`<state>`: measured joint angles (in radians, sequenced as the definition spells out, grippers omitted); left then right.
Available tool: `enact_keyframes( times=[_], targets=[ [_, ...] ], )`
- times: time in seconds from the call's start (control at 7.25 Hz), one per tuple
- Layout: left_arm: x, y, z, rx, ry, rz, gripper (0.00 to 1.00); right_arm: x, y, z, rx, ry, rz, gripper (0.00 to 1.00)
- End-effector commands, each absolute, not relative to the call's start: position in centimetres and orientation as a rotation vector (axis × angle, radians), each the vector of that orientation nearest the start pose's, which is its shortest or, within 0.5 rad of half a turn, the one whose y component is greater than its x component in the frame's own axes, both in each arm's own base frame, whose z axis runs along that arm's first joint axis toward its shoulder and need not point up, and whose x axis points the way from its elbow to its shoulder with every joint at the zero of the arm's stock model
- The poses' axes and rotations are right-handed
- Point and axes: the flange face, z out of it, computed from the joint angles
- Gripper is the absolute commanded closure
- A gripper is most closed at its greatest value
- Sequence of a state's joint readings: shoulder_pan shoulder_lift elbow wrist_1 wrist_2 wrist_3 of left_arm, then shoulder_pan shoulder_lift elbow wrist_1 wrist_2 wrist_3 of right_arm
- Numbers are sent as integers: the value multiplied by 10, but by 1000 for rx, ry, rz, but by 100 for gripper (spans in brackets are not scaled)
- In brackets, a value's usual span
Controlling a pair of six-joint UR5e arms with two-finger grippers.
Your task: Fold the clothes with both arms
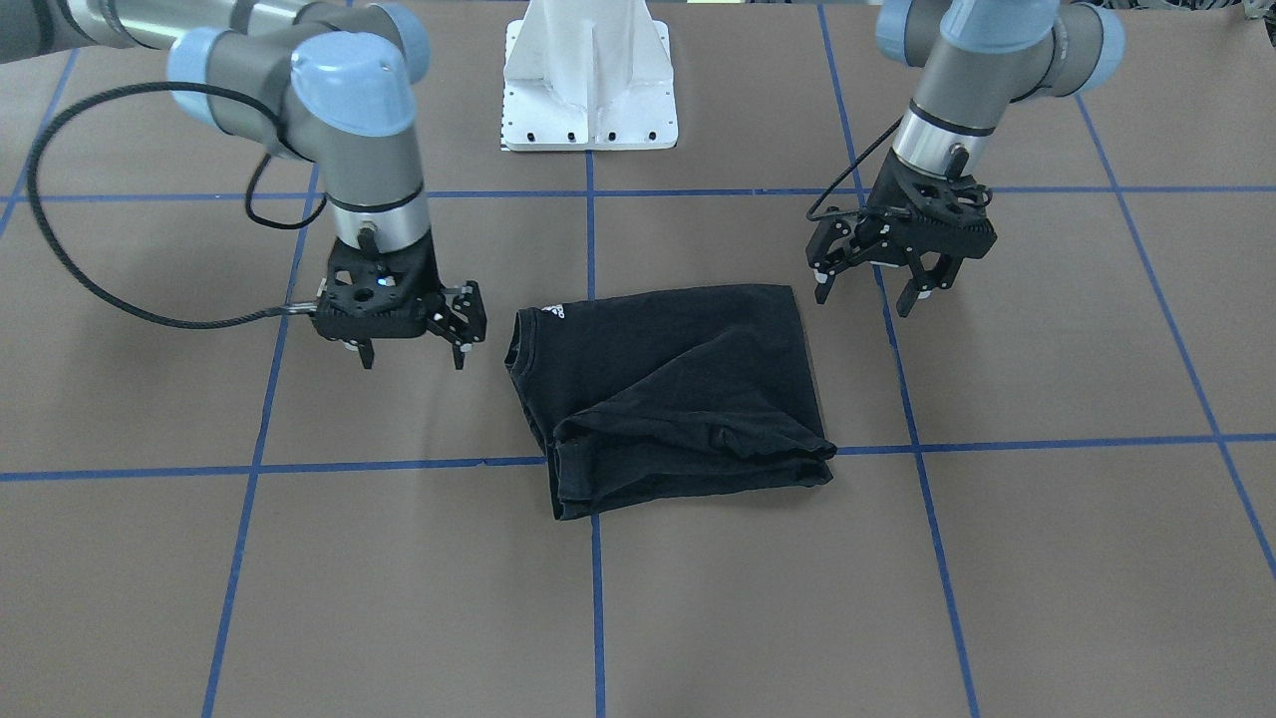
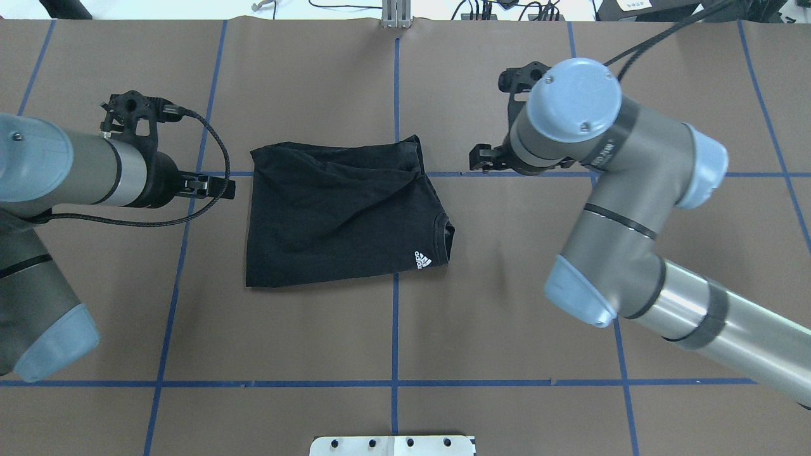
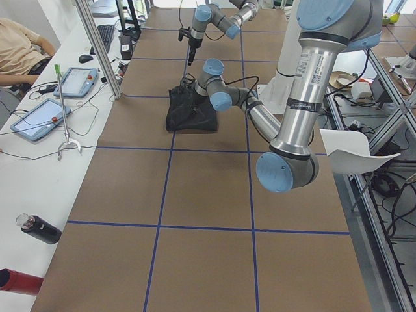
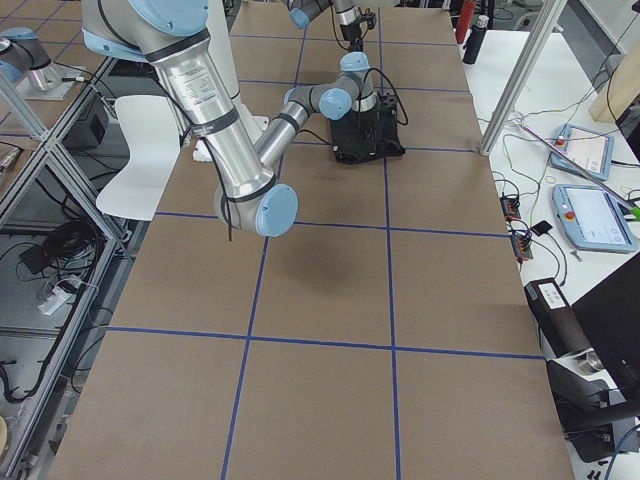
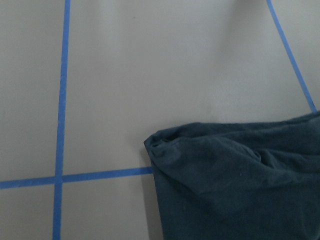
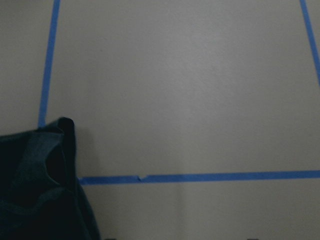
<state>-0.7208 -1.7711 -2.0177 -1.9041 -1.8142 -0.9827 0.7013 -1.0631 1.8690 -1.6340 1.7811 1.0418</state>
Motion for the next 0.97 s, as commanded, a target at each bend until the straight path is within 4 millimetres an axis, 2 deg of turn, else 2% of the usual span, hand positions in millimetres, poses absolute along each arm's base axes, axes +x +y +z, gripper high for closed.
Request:
enact_keyframes(
  times=[0.0, 0.14, 0.41, 0.55, 0.83],
  targets=[
    [282, -426, 336, 393, 890, -7, 0, -280, -478, 337, 189, -720, -33, 0],
    [253, -427, 367, 365, 857, 49, 0, -237, -478, 385, 200, -678, -101, 0],
    [172, -434, 427, 429, 716, 211, 0, -117, -459, 503, 222, -681, -191, 0],
    [138, -439, 451, 430, 688, 263, 0, -64, -442, 550, 181, -733, -218, 0],
    [46, -446, 519, 430, 641, 363, 0, 24, -390, 633, 120, -724, -136, 0]
  ],
)
